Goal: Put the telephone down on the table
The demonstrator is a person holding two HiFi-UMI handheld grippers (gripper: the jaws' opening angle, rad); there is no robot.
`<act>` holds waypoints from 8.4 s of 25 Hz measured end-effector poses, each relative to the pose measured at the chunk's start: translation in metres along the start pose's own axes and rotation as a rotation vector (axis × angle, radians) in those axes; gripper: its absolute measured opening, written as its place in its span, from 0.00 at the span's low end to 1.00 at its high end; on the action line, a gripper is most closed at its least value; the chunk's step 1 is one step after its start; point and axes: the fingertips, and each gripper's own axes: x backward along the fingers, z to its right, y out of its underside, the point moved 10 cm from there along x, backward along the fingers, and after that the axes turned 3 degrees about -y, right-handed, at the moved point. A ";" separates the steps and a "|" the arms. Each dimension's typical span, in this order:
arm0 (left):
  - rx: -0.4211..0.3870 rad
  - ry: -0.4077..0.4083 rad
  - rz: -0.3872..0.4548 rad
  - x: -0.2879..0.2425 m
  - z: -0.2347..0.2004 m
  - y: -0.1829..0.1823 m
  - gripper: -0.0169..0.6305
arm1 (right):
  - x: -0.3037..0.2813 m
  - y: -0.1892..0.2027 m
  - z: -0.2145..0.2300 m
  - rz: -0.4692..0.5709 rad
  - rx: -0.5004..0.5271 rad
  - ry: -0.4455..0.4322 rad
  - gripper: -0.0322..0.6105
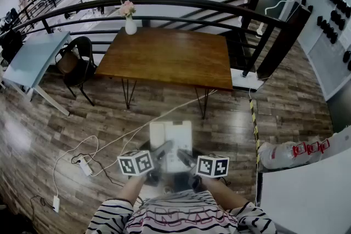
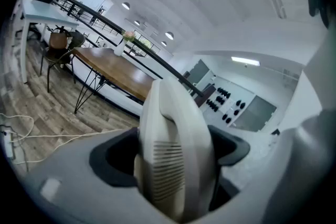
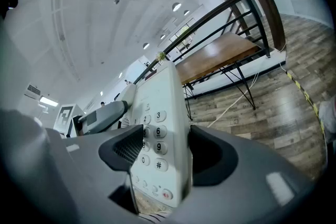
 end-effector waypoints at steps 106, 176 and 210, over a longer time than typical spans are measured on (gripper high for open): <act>0.066 -0.068 0.044 -0.518 -0.427 -0.587 0.67 | -0.656 -0.614 0.166 -0.119 -0.001 -0.068 0.48; -0.083 -0.073 -0.164 -0.711 -0.546 -0.696 0.66 | -0.792 -0.717 0.260 -0.050 -0.131 0.042 0.46; -0.324 -0.186 0.132 -0.488 -0.430 -0.614 0.03 | -0.633 -0.612 0.154 0.151 0.071 0.099 0.05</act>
